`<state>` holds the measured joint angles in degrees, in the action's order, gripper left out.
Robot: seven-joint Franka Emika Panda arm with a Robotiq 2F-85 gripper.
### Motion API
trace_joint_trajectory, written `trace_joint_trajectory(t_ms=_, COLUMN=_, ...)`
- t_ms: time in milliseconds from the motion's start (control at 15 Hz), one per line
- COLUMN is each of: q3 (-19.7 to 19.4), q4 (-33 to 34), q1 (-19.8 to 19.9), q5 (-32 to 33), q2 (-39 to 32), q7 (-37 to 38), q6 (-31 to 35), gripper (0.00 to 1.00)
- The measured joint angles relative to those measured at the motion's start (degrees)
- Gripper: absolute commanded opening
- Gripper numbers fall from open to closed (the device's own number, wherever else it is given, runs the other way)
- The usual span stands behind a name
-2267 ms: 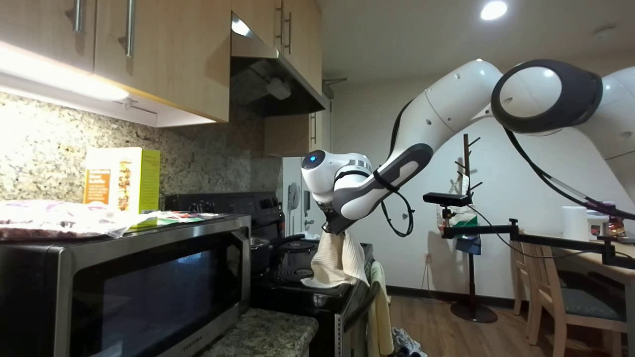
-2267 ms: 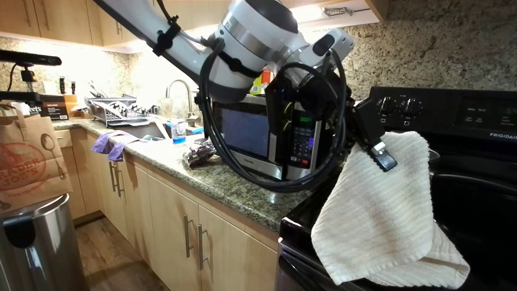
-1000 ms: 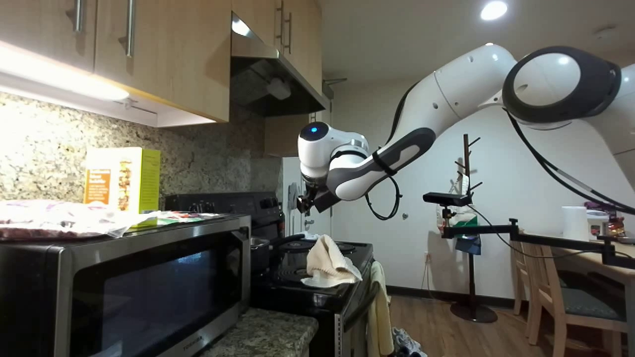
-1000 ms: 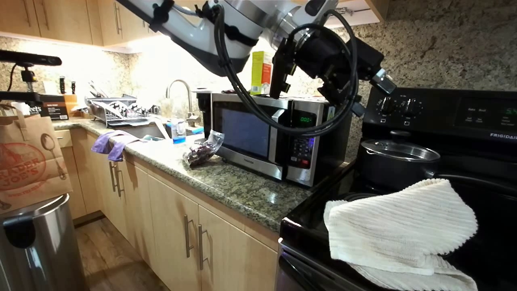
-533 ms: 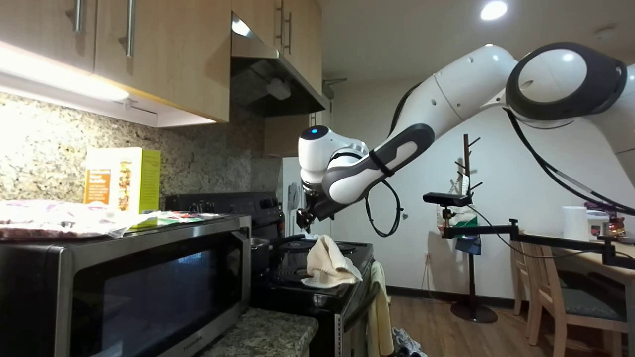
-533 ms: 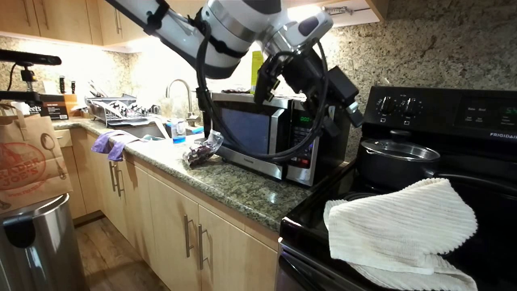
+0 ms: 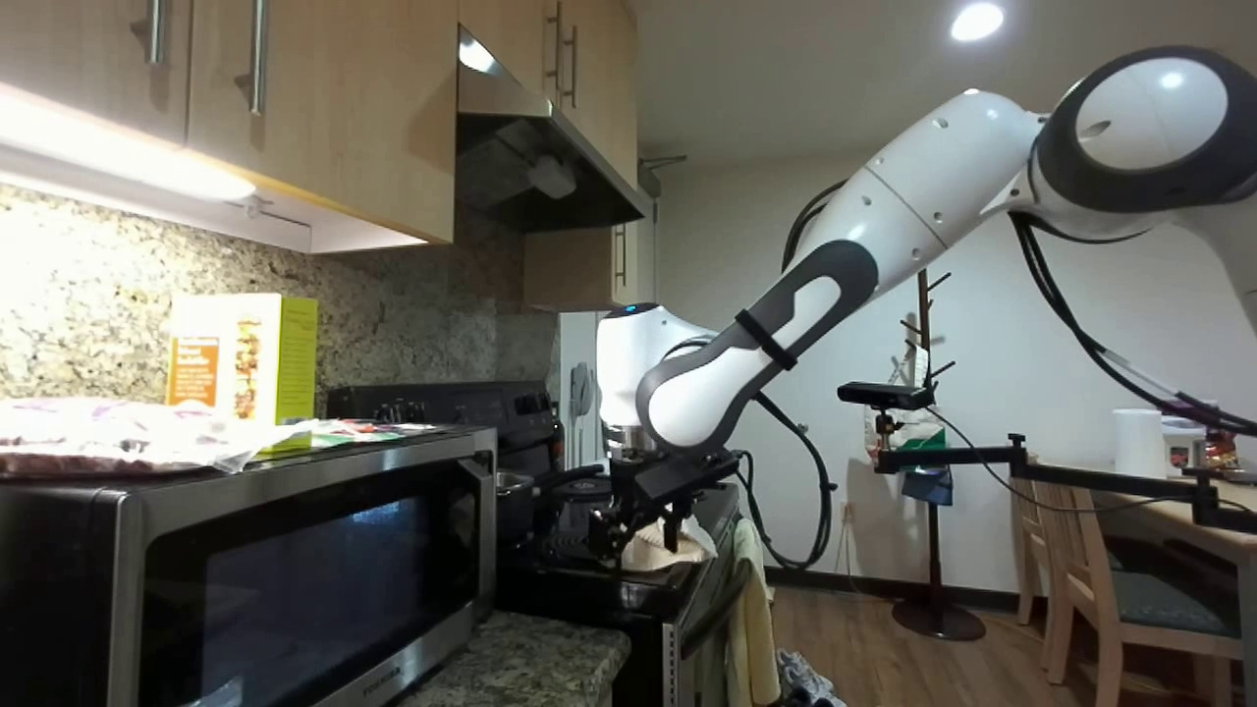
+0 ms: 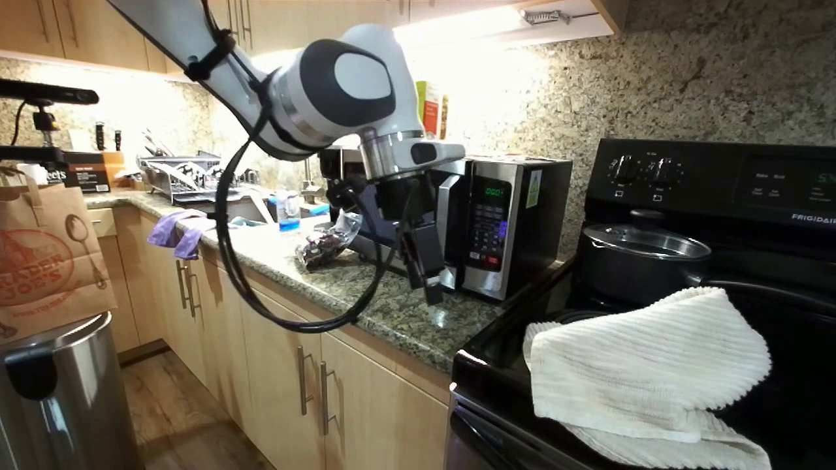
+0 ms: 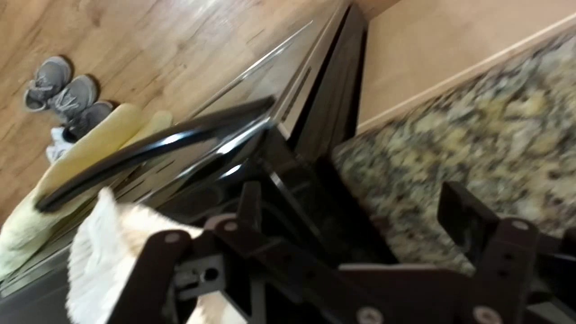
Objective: Pick the white towel on the counter and put it on the stove
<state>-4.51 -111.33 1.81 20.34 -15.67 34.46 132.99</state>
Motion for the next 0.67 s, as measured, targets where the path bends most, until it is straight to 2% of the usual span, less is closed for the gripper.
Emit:
trace_joint_trajectory(t_ms=267, q3=3.90, q4=-5.65, q1=-2.60, q5=-12.20, q2=2.34, q7=-6.97, q6=-1.93, gripper=1.00)
trace_joint_trajectory(t_ms=467, q3=6.35, q4=-7.06, q1=-3.56, q5=-20.94, q2=3.18, q7=-13.85, q6=-6.11, gripper=1.00)
trace_joint_trajectory(t_ms=667, q3=7.58, q4=-7.06, q1=-3.79, q5=-25.46, q2=3.26, q7=-18.83, q6=-10.81, gripper=1.00)
